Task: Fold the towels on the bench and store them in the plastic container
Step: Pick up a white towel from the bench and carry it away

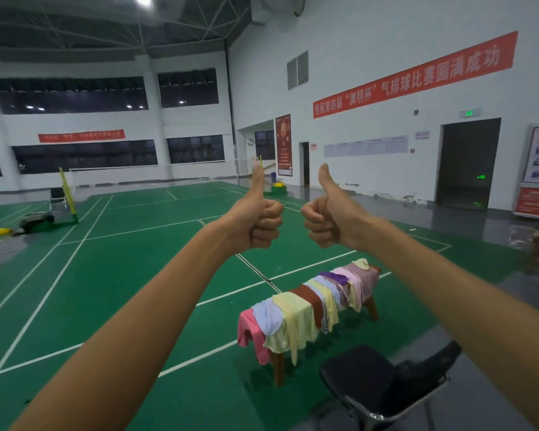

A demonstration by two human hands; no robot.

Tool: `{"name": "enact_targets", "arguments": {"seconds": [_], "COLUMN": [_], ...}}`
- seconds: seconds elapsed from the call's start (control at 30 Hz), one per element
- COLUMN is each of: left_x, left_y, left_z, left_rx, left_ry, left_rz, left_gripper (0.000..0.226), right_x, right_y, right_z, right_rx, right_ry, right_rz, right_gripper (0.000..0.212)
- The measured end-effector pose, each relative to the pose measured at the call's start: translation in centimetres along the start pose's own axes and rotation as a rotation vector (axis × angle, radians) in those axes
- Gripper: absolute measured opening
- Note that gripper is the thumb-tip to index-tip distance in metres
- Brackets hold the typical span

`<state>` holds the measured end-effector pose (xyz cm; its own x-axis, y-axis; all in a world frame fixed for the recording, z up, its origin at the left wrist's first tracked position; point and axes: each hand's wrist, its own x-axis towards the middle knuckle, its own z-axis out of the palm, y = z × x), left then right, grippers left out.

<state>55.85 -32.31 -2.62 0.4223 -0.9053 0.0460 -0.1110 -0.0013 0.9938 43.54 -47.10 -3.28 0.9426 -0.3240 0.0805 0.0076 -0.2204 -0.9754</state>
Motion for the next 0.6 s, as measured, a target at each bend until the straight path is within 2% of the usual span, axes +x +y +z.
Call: {"name": "enact_targets", "arguments": {"seconds": [0.07, 0.13, 0.23, 0.3, 0.43, 0.5, 0.6], "left_x": [4.9, 9.9, 15.8, 19.5, 28.0, 32.4, 39.0], "left_y": [-0.9, -1.3, -0.9, -0.7, -2.0, -3.1, -4.8], "left_z": [-3.6, -7.5, -12.3, -14.6, -18.3, -20.1, -22.5], "left_rx": [0.049, 0.086, 0.114, 0.273, 0.627, 0.712, 0.743], "left_ry": [0.044, 0.126, 0.195, 0.253, 0.37, 0.448, 0.441], "left_rz": [-0.02, 0.0, 0.029, 0.032, 0.073, 0.108, 0.125], "left_gripper": [0.076, 0.078, 0.08, 0.081, 0.086, 0.084, 0.082], "right_x": [6.2, 12.3, 19.4, 23.7, 32.9, 37.4, 43.8], "right_y": [0.5, 0.6, 0.4, 0.6, 2.5, 3.6, 5.7], "right_z": [-0.6, -1.3, -1.9, -2.6, -4.8, -6.1, -8.7], "right_rx": [-0.08, -0.202, -0.198, -0.277, -0.688, -0.738, -0.741], "right_ry": [0.039, 0.11, 0.154, 0.197, 0.33, 0.339, 0.309], "right_rz": [0.023, -0.013, -0.047, -0.06, -0.159, -0.182, -0.188], "right_gripper": [0.087, 0.08, 0.072, 0.073, 0.084, 0.085, 0.083]}}
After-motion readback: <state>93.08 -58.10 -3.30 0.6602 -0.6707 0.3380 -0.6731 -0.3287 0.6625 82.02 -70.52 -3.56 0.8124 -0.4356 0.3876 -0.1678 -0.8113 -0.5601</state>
